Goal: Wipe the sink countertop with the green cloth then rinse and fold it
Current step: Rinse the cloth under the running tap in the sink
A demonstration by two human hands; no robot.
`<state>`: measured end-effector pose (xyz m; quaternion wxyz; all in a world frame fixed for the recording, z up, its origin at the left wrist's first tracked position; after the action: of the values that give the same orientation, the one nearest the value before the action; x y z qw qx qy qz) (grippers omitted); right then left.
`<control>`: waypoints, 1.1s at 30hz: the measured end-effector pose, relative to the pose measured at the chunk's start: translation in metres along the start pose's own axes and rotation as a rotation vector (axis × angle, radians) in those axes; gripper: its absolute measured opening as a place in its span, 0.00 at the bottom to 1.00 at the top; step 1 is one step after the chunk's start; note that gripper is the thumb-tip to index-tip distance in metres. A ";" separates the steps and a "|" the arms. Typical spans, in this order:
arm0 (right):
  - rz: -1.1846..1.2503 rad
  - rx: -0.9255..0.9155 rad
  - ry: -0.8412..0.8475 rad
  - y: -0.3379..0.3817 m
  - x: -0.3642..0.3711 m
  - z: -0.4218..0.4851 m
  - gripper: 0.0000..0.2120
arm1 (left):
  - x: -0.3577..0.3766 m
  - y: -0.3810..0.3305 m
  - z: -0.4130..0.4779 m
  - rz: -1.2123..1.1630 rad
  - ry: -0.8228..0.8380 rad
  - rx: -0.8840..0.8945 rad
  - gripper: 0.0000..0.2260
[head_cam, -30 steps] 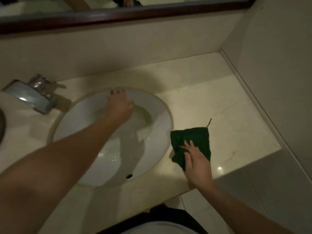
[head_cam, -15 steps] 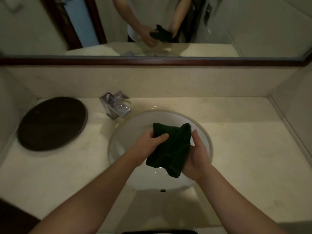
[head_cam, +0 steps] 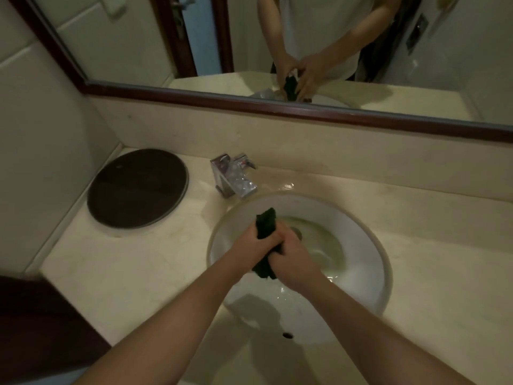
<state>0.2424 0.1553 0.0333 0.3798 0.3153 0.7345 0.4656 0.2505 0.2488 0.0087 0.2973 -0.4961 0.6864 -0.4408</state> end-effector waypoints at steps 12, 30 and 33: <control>-0.103 0.185 -0.327 0.026 -0.062 0.120 0.15 | -0.076 0.072 0.073 -0.737 -0.119 -0.196 0.19; -0.431 0.112 -0.516 0.020 -0.063 0.135 0.09 | -0.055 0.051 0.105 -1.085 0.195 -0.174 0.14; -0.430 0.277 -0.428 -0.041 -0.038 0.092 0.08 | -0.053 0.047 0.100 -1.166 0.210 -0.143 0.14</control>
<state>0.3354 0.1501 -0.0196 0.5687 0.2923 0.7441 0.1934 0.3333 0.2732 -0.0785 -0.0974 -0.7637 0.3543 -0.5307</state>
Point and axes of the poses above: each hand's wrist, its own z-axis towards the middle knuckle, its own x-axis out of the palm, y = z × x, the point moved 8 cm from there along z, towards the middle knuckle, and after that the axes turned 12 degrees about y, right-handed, at the moved point
